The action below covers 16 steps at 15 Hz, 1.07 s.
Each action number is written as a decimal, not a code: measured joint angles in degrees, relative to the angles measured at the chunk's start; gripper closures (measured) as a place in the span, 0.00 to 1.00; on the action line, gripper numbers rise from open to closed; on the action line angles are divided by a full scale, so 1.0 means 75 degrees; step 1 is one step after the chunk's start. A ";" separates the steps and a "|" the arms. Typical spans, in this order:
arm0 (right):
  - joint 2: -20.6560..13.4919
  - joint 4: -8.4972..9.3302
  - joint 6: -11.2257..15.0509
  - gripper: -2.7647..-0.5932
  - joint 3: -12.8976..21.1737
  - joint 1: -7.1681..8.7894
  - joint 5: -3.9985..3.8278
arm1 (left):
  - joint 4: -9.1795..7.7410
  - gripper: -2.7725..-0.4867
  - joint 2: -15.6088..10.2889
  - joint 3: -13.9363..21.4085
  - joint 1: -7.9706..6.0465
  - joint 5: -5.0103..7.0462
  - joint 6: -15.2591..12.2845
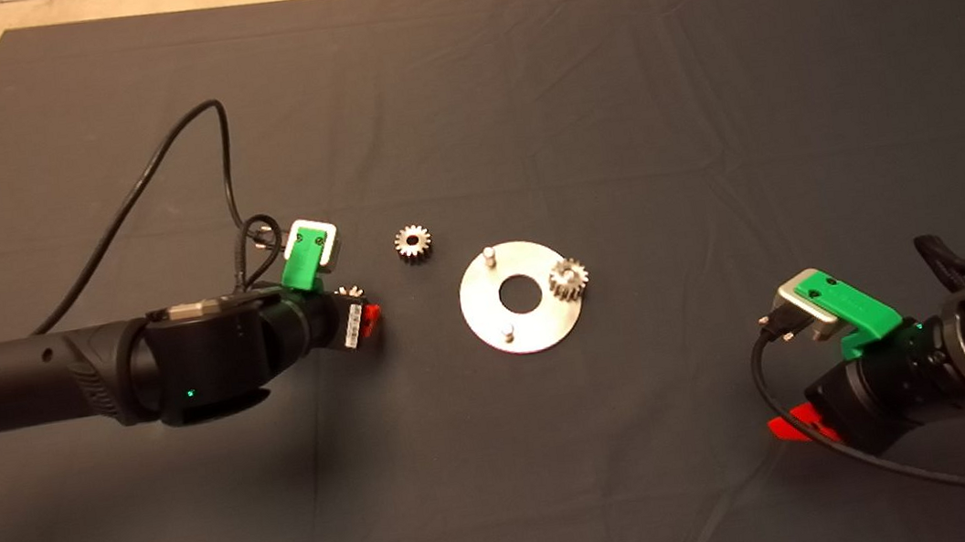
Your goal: Install three planetary gears onto the carrier pins
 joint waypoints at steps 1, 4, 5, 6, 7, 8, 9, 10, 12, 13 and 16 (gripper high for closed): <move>0.0000 0.0000 0.0000 0.40 0.0000 -0.0001 0.0000 | 0.0000 0.17 0.0000 -0.0037 0.0000 -0.0028 0.0000; 0.0000 0.0000 0.0000 0.40 0.0003 0.0003 -0.0003 | 0.0000 0.23 0.0000 -0.0060 0.0000 -0.0086 0.0000; 0.0000 0.0000 0.0000 0.40 0.0003 0.0000 -0.0003 | 0.0000 0.23 -0.0003 -0.0060 0.0000 -0.0195 0.0000; 0.0000 0.0000 0.0001 0.40 0.0003 0.0000 -0.0003 | 0.0000 0.28 -0.0003 -0.0060 0.0002 -0.0333 0.0000; 0.0000 0.0000 0.0000 0.40 0.0003 0.0000 -0.0003 | 0.0000 0.30 0.0000 -0.0060 0.0000 -0.0424 0.0000; 0.0000 0.0000 0.0000 0.40 0.0003 0.0002 -0.0003 | 0.0000 0.30 -0.0003 -0.0060 0.0000 -0.0432 0.0000; 0.0000 0.0000 0.0000 0.40 0.0003 0.0002 -0.0003 | 0.0000 0.30 0.0000 -0.0060 0.0000 -0.0436 0.0000; 0.0000 0.0000 0.0000 0.40 0.0003 0.0003 -0.0003 | 0.0000 0.30 -0.0003 -0.0060 0.0002 -0.0439 -0.0001; 0.0000 0.0000 0.0000 0.40 0.0003 0.0000 -0.0003 | 0.0000 0.30 -0.0003 -0.0060 0.0003 -0.0439 0.0000; 0.0000 0.0000 0.0000 0.40 0.0003 0.0001 -0.0003 | 0.0000 0.32 -0.0008 -0.0060 0.0003 -0.0449 -0.0003; -0.0003 0.0000 0.0000 0.40 0.0003 0.0002 -0.0003 | 0.0000 0.37 -0.0023 -0.0060 0.0003 -0.0471 -0.0021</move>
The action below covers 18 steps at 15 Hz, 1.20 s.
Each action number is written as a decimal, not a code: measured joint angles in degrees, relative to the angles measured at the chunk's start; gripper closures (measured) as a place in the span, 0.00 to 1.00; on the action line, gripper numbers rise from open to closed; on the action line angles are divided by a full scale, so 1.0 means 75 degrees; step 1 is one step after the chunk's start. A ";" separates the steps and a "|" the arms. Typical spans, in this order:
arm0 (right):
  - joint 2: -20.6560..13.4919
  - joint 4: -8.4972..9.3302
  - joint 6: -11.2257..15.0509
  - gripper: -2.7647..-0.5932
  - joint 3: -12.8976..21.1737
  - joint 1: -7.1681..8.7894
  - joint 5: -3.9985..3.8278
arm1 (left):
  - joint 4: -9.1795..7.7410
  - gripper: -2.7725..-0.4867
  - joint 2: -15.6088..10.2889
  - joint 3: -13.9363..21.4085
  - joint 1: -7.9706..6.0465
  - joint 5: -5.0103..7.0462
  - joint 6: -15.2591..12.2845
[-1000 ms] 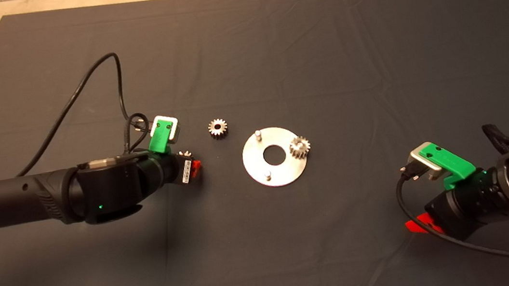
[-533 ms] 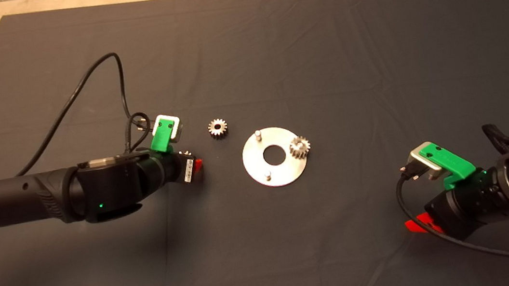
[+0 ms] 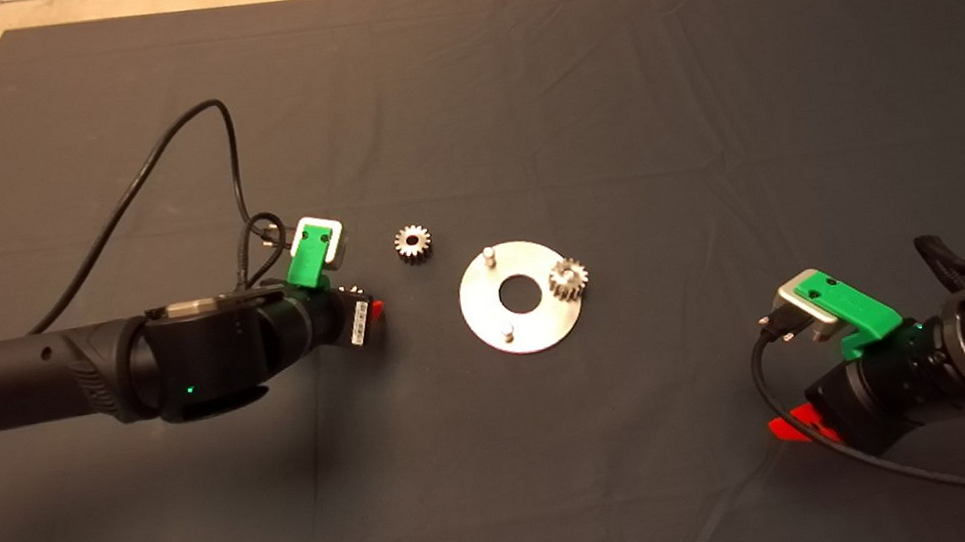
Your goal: Install three planetary gears onto the carrier pins
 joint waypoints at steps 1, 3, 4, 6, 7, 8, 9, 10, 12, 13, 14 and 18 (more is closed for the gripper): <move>0.0000 0.0000 0.0000 0.40 0.0000 0.0000 0.0000 | 0.0000 0.37 0.0003 0.0000 0.0000 0.0000 0.0000; 0.0000 0.0000 0.0000 0.40 0.0000 0.0000 0.0000 | 0.0000 0.40 0.0003 0.0000 0.0000 -0.0008 0.0003; 0.0000 0.0000 0.0000 0.40 0.0000 0.0000 0.0000 | 0.0000 0.42 0.0002 0.0002 0.0000 -0.0008 0.0003; 0.0000 0.0000 0.0000 0.40 0.0000 0.0000 0.0000 | 0.0000 0.42 0.0003 0.0003 0.0000 -0.0008 0.0003; 0.0000 0.0000 0.0000 0.40 0.0000 0.0000 0.0000 | 0.0000 0.42 0.0002 0.0003 0.0003 -0.0008 0.0003; 0.0000 0.0000 0.0000 0.40 0.0000 0.0000 0.0000 | 0.0000 0.42 0.0003 0.0000 0.0003 -0.0008 0.0003; 0.0000 0.0000 0.0000 0.40 0.0000 0.0000 0.0000 | 0.0000 0.42 0.0003 0.0003 0.0002 -0.0008 0.0000; 0.0000 0.0000 0.0002 0.40 0.0000 0.0000 0.0000 | 0.0000 0.42 0.0003 0.0003 0.0003 -0.0008 0.0002; 0.0000 0.0000 0.0000 0.40 0.0000 0.0003 0.0000 | 0.0000 0.42 0.0003 0.0003 0.0003 -0.0008 0.0000; 0.0000 0.0000 0.0000 0.40 0.0000 0.0003 0.0000 | 0.0000 0.42 0.0003 0.0003 0.0005 -0.0008 0.0000; 0.0000 0.0001 0.0000 0.40 0.0000 0.0003 0.0000 | 0.0003 0.42 0.0003 0.0003 0.0015 -0.0008 0.0000; 0.0000 0.0003 0.0000 0.40 0.0000 0.0049 0.0000 | 0.0012 0.42 0.0007 0.0003 0.0062 -0.0011 0.0000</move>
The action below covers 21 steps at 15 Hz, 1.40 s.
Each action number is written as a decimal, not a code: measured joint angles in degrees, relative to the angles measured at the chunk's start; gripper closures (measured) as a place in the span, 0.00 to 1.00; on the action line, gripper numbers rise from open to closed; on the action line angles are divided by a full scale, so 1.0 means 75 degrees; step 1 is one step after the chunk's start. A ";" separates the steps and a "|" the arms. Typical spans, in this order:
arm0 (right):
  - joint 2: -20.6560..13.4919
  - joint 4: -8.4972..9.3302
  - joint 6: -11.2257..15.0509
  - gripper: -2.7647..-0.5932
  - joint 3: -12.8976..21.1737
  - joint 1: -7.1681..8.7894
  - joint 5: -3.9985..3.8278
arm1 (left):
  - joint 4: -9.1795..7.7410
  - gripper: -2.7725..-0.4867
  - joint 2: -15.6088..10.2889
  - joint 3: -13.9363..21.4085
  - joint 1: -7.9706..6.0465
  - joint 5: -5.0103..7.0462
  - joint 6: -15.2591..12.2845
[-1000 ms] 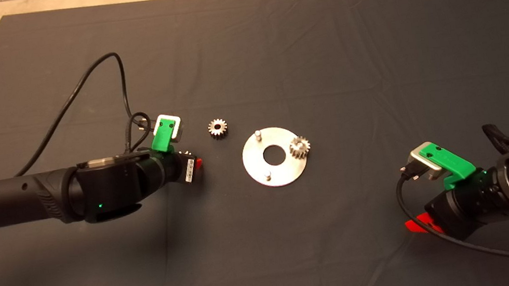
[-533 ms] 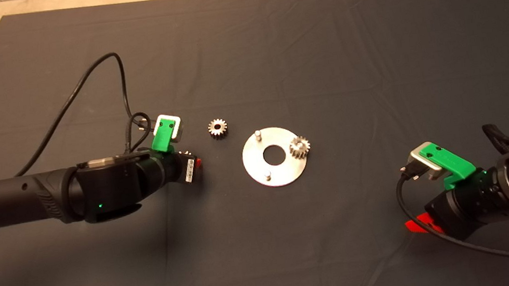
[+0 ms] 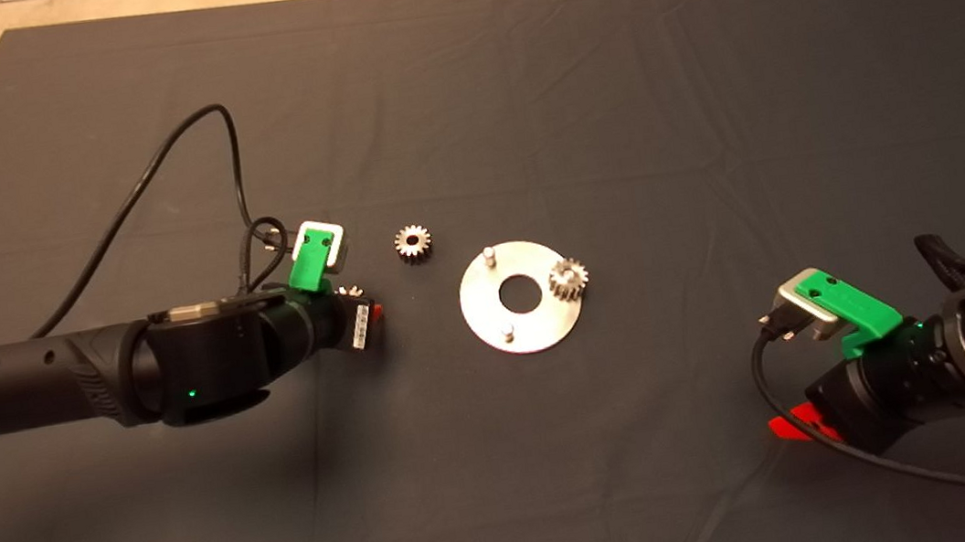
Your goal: Install three planetary gears onto the carrier pins
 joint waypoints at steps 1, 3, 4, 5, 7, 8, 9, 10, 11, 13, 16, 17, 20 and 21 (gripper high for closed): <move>0.0000 0.0000 0.0000 0.40 0.0007 -0.0002 0.0000 | 0.0001 0.42 0.0000 0.0000 0.0002 -0.0001 0.0000; -0.0003 0.0000 0.0000 0.40 0.0007 -0.0002 0.0000 | 0.0012 0.42 0.0000 0.0000 0.0000 -0.0003 0.0000; -0.0003 0.0000 0.0000 0.40 0.0007 -0.0002 -0.0003 | 0.0017 0.42 0.0000 0.0000 0.0002 -0.0011 0.0000; -0.0003 0.0000 0.0000 0.40 0.0007 -0.0002 0.0000 | 0.0017 0.42 0.0000 -0.0003 0.0002 -0.0073 0.0000; -0.0003 0.0000 0.0002 0.40 0.0007 -0.0002 0.0000 | 0.0022 0.42 0.0001 -0.0003 0.0002 -0.0236 0.0000; -0.0003 0.0000 0.0000 0.40 0.0007 -0.0002 0.0000 | 0.0024 0.45 0.0000 -0.0003 0.0002 -0.0245 -0.0002; -0.0003 0.0000 0.0000 0.40 0.0007 -0.0002 0.0000 | 0.0024 0.48 0.0000 -0.0003 0.0000 -0.0260 -0.0002; -0.0003 0.0000 0.0000 0.40 0.0007 -0.0002 0.0000 | 0.0024 0.48 0.0001 -0.0016 0.0002 -0.0275 -0.0002; -0.0003 0.0000 0.0000 0.40 0.0007 -0.0002 0.0003 | 0.0027 0.48 0.0000 -0.0062 0.0002 -0.0317 -0.0002; -0.0003 0.0000 0.0000 0.40 0.0007 -0.0002 0.0000 | 0.0138 0.52 0.0000 -0.0128 0.0086 -0.0341 -0.0002; -0.0003 0.0000 0.0000 0.40 0.0007 -0.0002 0.0000 | 0.0141 0.57 0.0000 -0.0138 0.0171 -0.0356 -0.0003; -0.0003 0.0000 0.0000 0.40 0.0007 -0.0002 0.0000 | 0.0164 0.62 0.0000 -0.0138 0.0171 -0.0397 -0.0002; -0.0005 0.0000 0.0000 0.40 0.0007 -0.0002 0.0000 | 0.0164 0.63 0.0000 -0.0138 0.0171 -0.0401 -0.0004; -0.0007 0.0000 0.0000 0.40 0.0007 -0.0002 0.0000 | 0.0170 0.67 -0.0003 -0.0138 0.0171 -0.0400 -0.0005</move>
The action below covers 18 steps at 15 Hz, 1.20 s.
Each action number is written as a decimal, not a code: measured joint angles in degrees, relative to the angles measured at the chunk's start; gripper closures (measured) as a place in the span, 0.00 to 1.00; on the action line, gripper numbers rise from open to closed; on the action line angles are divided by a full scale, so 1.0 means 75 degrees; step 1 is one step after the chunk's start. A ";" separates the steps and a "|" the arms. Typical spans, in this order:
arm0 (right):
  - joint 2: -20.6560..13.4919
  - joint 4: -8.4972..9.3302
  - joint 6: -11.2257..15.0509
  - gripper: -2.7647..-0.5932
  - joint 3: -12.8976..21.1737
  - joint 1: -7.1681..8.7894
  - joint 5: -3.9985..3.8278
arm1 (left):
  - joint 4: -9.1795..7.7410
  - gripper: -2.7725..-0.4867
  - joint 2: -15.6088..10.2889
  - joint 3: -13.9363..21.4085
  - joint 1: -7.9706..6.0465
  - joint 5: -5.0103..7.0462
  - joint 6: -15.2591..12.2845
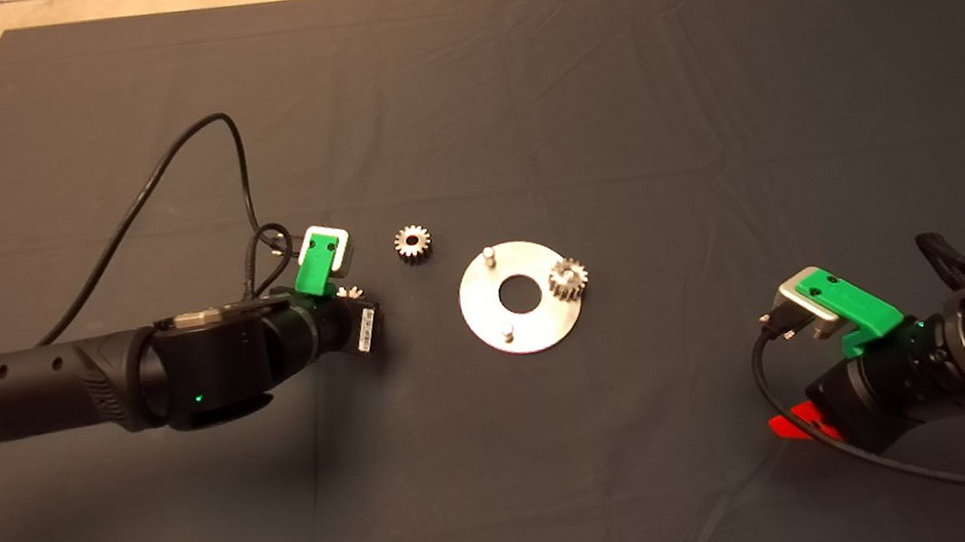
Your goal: Install three planetary gears onto the carrier pins
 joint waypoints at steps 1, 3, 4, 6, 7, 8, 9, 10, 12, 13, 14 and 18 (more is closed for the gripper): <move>0.0003 0.0000 0.0000 0.40 0.0000 0.0000 0.0002 | 0.0000 0.68 0.0000 0.0000 0.0000 0.0003 0.0000; 0.0003 0.0000 0.0000 0.40 0.0000 0.0000 0.0000 | 0.0002 0.74 0.0000 -0.0005 0.0000 0.0000 0.0002; 0.0000 0.0000 0.0000 0.40 0.0000 0.0000 0.0000 | 0.0002 0.74 0.0000 -0.0005 0.0000 0.0000 0.0003; 0.0003 0.0000 0.0000 0.40 0.0000 0.0000 0.0000 | 0.0016 0.76 0.0000 -0.0005 0.0000 -0.0002 0.0000; 0.0002 0.0000 0.0000 0.40 0.0000 0.0000 0.0000 | 0.0023 0.76 0.0000 -0.0005 0.0000 -0.0005 0.0001; 0.0001 0.0000 0.0000 0.40 0.0000 0.0000 0.0000 | 0.0023 0.78 0.0000 -0.0005 0.0000 -0.0002 0.0003; 0.0003 0.0000 0.0000 0.40 0.0000 0.0000 0.0000 | 0.0023 0.78 0.0000 -0.0005 0.0002 -0.0002 0.0003; 0.0003 0.0000 0.0000 0.40 0.0000 0.0000 0.0000 | 0.0023 0.78 -0.0001 -0.0005 0.0000 -0.0005 0.0003; 0.0003 0.0000 0.0000 0.40 0.0000 0.0002 0.0000 | 0.0023 0.79 -0.0021 -0.0005 0.0000 -0.0037 0.0003; 0.0003 0.0000 0.0003 0.40 0.0000 0.0020 0.0000 | 0.0023 0.80 -0.0039 -0.0005 0.0003 -0.0052 0.0003; 0.0003 0.0000 0.0003 0.40 0.0000 0.0037 -0.0003 | 0.0023 0.80 -0.0041 0.0003 0.0001 -0.0049 0.0005; 0.0000 0.0000 0.0002 0.40 0.0000 0.0037 0.0000 | 0.0023 0.83 -0.0011 0.0684 0.0001 0.0460 0.0041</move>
